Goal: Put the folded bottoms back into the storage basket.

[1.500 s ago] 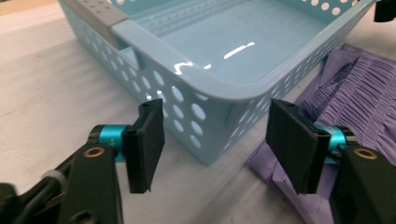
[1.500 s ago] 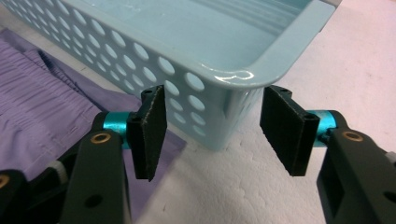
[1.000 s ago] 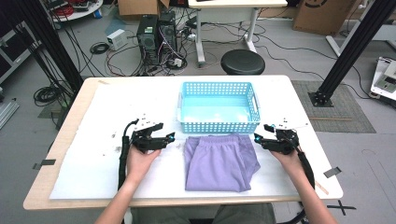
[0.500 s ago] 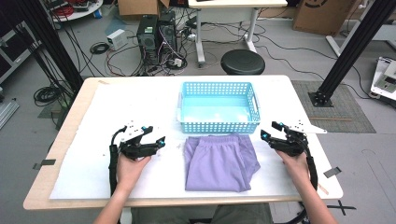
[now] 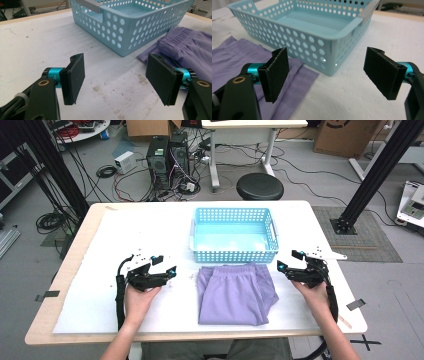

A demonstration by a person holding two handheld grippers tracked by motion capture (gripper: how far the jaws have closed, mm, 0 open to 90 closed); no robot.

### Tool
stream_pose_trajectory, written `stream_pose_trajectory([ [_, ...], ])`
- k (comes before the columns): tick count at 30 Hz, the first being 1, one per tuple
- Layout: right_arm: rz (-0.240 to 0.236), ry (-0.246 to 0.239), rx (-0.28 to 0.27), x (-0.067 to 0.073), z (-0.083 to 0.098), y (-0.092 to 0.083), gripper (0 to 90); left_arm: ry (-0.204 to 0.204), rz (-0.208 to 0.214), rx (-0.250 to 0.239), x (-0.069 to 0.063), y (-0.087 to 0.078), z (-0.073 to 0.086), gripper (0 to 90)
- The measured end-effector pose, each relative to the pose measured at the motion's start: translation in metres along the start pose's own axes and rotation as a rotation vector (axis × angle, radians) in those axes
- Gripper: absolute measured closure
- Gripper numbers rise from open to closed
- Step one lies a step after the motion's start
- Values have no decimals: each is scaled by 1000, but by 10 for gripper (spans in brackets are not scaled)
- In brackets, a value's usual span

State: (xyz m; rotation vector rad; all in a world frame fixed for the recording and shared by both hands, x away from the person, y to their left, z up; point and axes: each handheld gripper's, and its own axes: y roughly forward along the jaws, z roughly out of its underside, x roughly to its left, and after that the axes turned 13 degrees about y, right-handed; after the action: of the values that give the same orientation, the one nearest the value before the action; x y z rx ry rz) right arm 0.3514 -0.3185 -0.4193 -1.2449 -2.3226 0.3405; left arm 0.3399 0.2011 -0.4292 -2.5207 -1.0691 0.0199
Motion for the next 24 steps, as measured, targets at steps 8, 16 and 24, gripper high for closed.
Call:
stream_pose_trajectory([
  [8, -10, -63, 3, 14, -1, -1, 208, -10, 25, -128, -1, -1, -1, 320],
  [16, 9, -63, -3, 17, 2, -2, 211, -28, 59, -138, -6, -4, -6, 327],
  [24, 35, -77, -19, 21, 8, -6, 211, -11, 91, -100, -18, 0, -10, 316],
])
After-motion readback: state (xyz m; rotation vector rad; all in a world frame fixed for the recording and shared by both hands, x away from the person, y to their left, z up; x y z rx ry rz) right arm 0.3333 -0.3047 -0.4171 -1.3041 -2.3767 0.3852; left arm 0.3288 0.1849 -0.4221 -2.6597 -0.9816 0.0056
